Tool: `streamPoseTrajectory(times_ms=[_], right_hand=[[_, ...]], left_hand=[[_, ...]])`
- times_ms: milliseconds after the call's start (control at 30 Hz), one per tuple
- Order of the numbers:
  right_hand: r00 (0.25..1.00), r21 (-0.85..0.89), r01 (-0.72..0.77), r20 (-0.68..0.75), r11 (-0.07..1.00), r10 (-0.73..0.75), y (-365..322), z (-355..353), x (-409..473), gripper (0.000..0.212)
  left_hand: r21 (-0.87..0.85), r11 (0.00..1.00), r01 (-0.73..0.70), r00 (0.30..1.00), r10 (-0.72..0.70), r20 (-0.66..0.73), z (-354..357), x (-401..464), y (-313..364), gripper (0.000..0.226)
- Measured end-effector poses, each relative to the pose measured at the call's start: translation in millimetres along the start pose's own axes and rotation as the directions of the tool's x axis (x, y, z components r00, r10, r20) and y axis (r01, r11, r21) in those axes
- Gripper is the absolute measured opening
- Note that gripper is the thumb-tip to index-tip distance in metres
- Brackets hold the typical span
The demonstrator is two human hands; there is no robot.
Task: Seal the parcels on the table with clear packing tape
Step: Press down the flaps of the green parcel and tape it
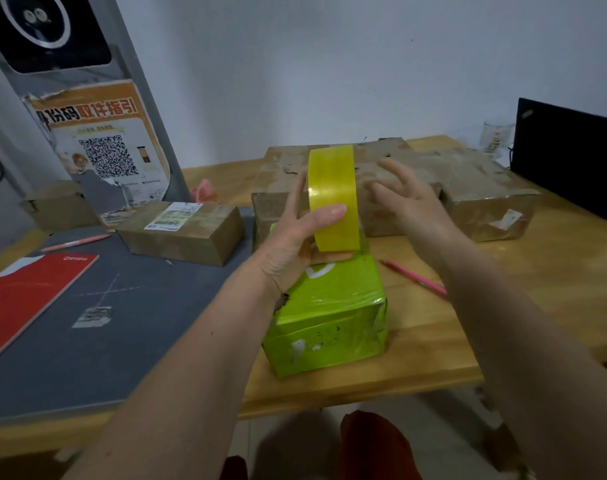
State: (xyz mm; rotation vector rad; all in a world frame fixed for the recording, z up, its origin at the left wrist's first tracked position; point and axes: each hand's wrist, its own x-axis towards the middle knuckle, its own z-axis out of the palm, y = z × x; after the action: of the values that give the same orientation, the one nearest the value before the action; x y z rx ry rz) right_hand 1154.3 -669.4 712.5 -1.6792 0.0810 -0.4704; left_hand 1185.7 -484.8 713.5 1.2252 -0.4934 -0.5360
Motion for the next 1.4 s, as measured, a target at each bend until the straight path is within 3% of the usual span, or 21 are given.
streamPoseTrajectory(times_ms=[67, 133, 200, 233, 300, 500, 567, 667, 733, 867, 933, 1033, 1167, 1267, 1400], right_hand=[[0.978, -0.401, -0.129, -0.200, 0.907, 0.050, 22.1, -17.3, -12.3, 0.036], [0.951, -0.713, -0.308, -0.232, 0.630, 0.203, 52.2, -30.9, -25.5, 0.042], [0.923, -0.865, -0.319, -0.191, 0.386, 0.335, 70.7, -34.5, -38.5, 0.042], [0.922, -0.897, -0.293, -0.173, 0.332, 0.347, 73.8, -34.4, -43.5, 0.035], [0.930, -0.885, -0.292, -0.173, 0.364, 0.325, 71.6, -32.4, -51.5, 0.021], [0.962, -0.731, -0.267, -0.163, 0.628, 0.218, 65.2, -32.0, -62.4, 0.012], [0.985, -0.602, -0.155, -0.157, 0.783, 0.075, 57.2, -32.6, -76.5, 0.016], [0.986, -0.382, 0.103, -0.079, 0.919, -0.144, 37.5, -33.5, -103.3, 0.035], [0.976, -0.264, 0.217, 0.030, 0.940, -0.217, 27.9, -32.1, -117.8, 0.042], [0.955, -0.369, 0.295, 0.108, 0.881, -0.275, 21.9, -27.4, -122.5, 0.041], [0.936, -0.550, 0.341, 0.119, 0.762, -0.332, 16.0, -25.7, -119.8, 0.035], [0.875, -0.826, 0.398, 0.212, 0.400, -0.435, 3.8, -21.2, -116.2, 0.030], [0.797, -0.908, 0.412, 0.323, 0.070, -0.510, -18.5, -10.1, -114.2, 0.032], [0.801, -0.910, 0.414, 0.374, -0.019, -0.466, -30.7, -0.7, -114.8, 0.046], [0.829, -0.923, 0.383, 0.361, -0.038, -0.428, -37.4, -0.4, -115.2, 0.046]], left_hand=[[-0.004, 1.000, 0.021, 1.000, -0.021, -0.007, 0.1, -1.7, 2.1, 0.149], [-0.003, 0.999, 0.038, 0.999, -0.038, -0.008, 1.8, -1.5, 3.2, 0.150], [0.006, 0.999, 0.049, 0.999, -0.049, -0.006, 4.1, -0.9, 4.2, 0.149], [0.009, 0.999, 0.053, 0.999, -0.053, -0.001, 4.8, -0.6, 4.3, 0.147], [0.015, 0.998, 0.057, 0.998, -0.058, 0.004, 5.1, -0.2, 4.2, 0.144], [0.003, 0.998, 0.062, 0.998, -0.062, 0.000, 2.8, 1.0, 2.2, 0.155], [-0.019, 0.998, 0.068, 0.998, -0.068, 0.004, 1.8, 1.5, 1.8, 0.157], [-0.031, 0.997, 0.071, 0.997, -0.071, 0.005, 1.8, 1.9, 1.9, 0.155], [-0.027, 0.997, 0.069, 0.998, -0.069, 0.001, 2.6, 2.0, 2.0, 0.154], [-0.001, 0.998, 0.066, 0.998, -0.066, -0.003, 4.5, 3.0, 2.3, 0.155], [0.002, 0.998, 0.065, 0.998, -0.065, 0.000, 4.8, 3.1, 2.3, 0.155], [0.001, 0.998, 0.066, 0.998, -0.066, 0.006, 4.7, 3.0, 2.7, 0.154], [0.026, 0.997, 0.073, 0.997, -0.073, 0.010, 7.1, 2.9, 2.1, 0.143], [0.032, 0.998, 0.063, 0.998, -0.062, -0.008, 7.3, 3.6, 0.2, 0.122], [0.021, 0.998, 0.055, 0.998, -0.055, -0.006, 6.8, 4.6, -0.4, 0.120]])
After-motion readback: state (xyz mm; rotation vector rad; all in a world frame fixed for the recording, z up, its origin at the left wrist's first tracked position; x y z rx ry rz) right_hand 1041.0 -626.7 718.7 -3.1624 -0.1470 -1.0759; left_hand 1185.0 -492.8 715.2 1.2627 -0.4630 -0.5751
